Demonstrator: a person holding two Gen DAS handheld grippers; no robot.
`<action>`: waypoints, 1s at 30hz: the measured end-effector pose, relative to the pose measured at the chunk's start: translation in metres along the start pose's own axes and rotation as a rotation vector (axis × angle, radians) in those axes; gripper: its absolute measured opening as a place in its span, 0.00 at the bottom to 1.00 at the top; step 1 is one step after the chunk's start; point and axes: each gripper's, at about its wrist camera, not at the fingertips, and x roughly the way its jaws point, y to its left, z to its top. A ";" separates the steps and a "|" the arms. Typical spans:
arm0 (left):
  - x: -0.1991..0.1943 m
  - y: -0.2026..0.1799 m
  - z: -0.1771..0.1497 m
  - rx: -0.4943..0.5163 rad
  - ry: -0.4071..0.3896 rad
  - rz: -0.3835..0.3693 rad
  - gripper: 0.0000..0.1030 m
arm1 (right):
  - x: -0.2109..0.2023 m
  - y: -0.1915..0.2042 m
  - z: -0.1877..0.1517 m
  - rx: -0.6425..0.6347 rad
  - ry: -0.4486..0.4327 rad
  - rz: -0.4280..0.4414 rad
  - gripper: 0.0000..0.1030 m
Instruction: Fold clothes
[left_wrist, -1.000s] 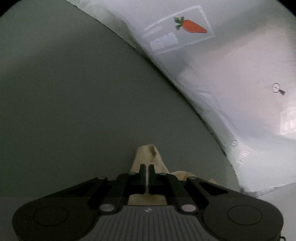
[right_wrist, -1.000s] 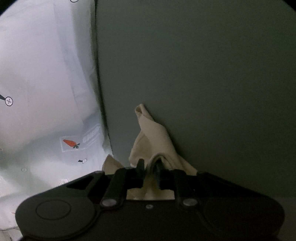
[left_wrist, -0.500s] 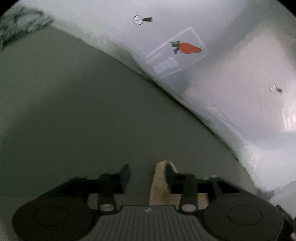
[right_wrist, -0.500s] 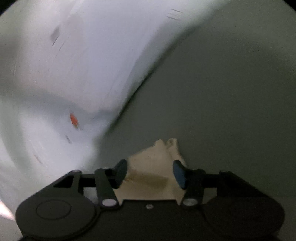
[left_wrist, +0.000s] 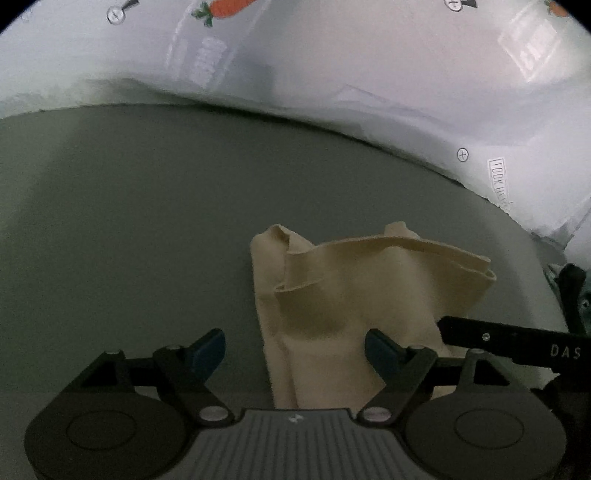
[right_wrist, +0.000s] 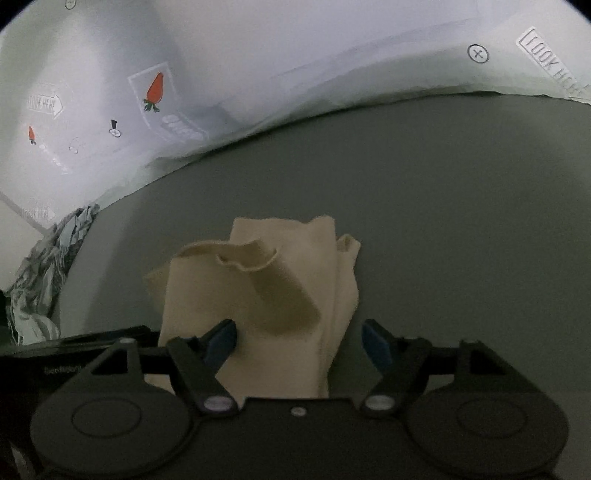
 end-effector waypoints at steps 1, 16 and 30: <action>0.001 0.002 -0.001 -0.007 -0.004 -0.014 0.81 | 0.001 -0.001 0.001 -0.011 0.002 0.004 0.73; -0.002 0.001 -0.001 -0.137 -0.070 -0.111 0.27 | 0.013 0.012 0.003 0.038 0.013 0.091 0.25; -0.113 -0.040 -0.033 -0.069 -0.265 -0.249 0.14 | -0.110 0.076 -0.033 -0.045 -0.229 0.009 0.17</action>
